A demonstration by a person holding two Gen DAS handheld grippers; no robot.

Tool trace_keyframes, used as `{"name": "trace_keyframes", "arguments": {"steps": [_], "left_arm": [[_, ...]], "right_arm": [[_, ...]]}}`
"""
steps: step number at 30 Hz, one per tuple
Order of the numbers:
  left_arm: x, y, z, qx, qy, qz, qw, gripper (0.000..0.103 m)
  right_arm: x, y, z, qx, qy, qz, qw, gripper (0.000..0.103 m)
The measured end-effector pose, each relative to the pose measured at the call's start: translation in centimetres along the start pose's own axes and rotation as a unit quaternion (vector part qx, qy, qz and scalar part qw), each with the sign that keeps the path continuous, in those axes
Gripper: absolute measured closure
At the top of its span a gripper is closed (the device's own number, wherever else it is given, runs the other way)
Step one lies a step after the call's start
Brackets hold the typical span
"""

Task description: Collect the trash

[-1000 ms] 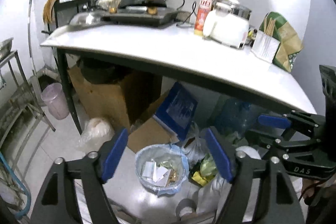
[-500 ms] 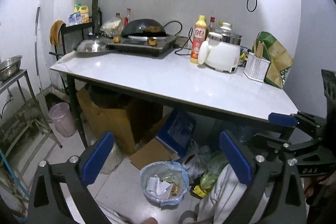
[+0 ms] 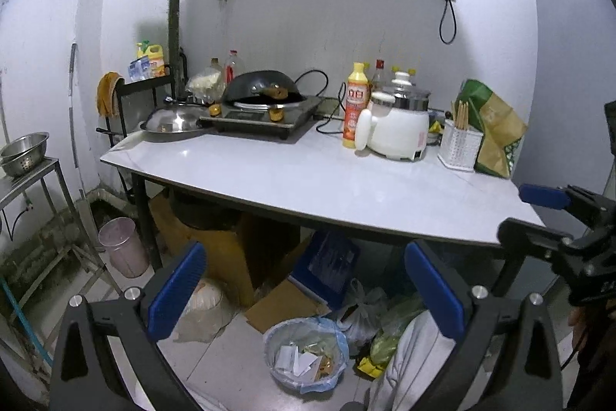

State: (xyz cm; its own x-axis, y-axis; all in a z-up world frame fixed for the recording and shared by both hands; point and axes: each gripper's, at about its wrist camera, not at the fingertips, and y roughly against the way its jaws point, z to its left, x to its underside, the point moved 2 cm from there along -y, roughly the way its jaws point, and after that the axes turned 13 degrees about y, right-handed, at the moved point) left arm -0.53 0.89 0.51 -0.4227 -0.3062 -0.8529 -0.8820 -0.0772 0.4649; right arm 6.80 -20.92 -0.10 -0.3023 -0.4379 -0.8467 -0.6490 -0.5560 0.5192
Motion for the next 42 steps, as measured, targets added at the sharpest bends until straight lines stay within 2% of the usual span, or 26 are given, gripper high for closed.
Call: {"name": "trace_keyframes", "arguments": {"steps": [5,11,18,31,42], "left_arm": [[-0.1,1.2,-0.6,0.004,-0.012,-0.016,0.9998,0.000],[0.2,1.6,-0.9,0.017,-0.019,-0.016,0.9995,0.000],[0.2,1.5,-0.2,0.019,-0.006,-0.019,0.9996,0.000],[0.4,0.6,0.5,0.027,0.001,-0.007,0.9996,0.000],[0.3,0.6,0.2,0.032,-0.001,-0.006,0.9995,0.000]], "right_arm": [[-1.1,2.4,0.2,0.009,0.001,-0.027,1.000,0.003],[-1.5,3.2,0.1,0.013,0.006,-0.035,0.999,0.003],[-1.7,2.7,0.5,0.014,0.012,-0.044,0.999,0.003],[-1.8,0.3,1.1,0.010,0.015,-0.028,0.999,0.003],[-1.7,0.2,0.9,0.012,0.011,-0.028,0.999,0.003]]}}
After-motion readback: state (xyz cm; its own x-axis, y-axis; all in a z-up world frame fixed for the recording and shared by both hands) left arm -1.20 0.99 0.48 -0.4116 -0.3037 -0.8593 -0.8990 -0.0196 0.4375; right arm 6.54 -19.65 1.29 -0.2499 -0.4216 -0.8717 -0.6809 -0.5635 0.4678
